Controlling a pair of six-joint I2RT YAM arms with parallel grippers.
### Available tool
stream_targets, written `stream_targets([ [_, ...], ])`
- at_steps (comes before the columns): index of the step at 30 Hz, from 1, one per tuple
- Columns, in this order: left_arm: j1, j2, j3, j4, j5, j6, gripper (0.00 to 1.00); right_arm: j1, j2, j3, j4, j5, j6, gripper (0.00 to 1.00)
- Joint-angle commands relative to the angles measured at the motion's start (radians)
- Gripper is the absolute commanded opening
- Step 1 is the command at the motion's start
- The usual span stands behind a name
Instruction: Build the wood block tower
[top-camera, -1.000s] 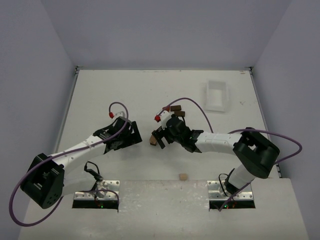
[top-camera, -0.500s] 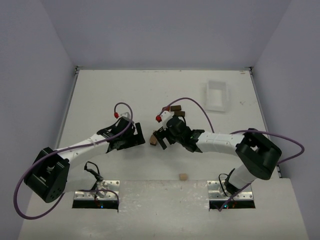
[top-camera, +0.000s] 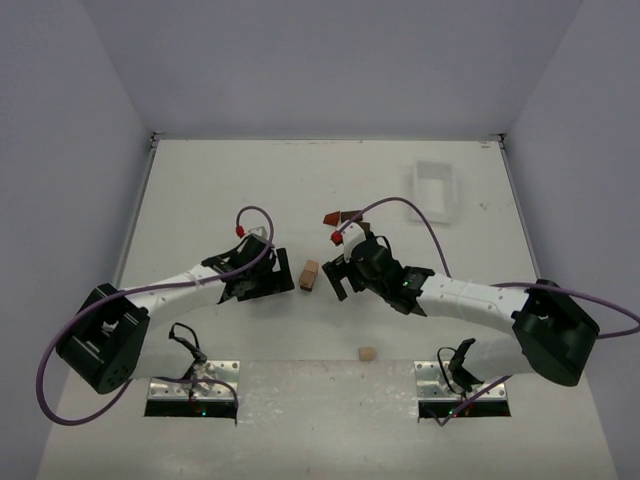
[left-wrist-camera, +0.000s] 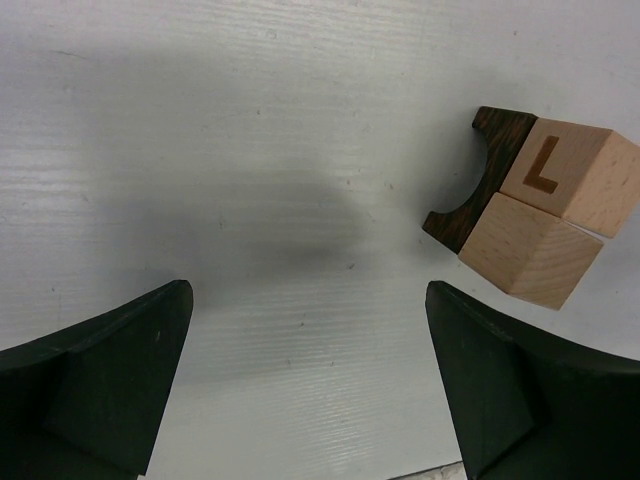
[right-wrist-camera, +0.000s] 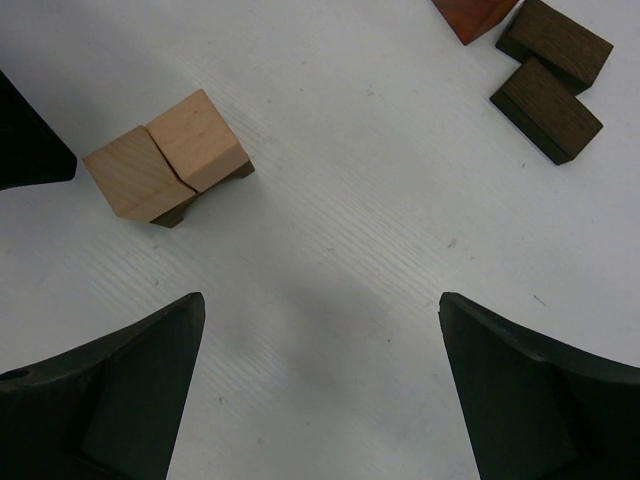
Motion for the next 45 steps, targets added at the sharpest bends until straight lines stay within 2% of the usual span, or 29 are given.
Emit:
stream_targets([
  [1,-0.011,0.014,0.052,0.044,-0.042,-0.017,1.0,0.006,-0.04,-0.016,0.003,0.057,0.022,0.99],
  [18,-0.012,0.058,0.079,0.051,-0.026,-0.025,1.0,0.007,-0.1,-0.06,-0.002,0.092,0.011,0.99],
  [45,-0.022,0.074,0.086,0.068,0.004,-0.005,1.0,0.005,-0.074,-0.051,-0.008,0.097,-0.001,0.99],
])
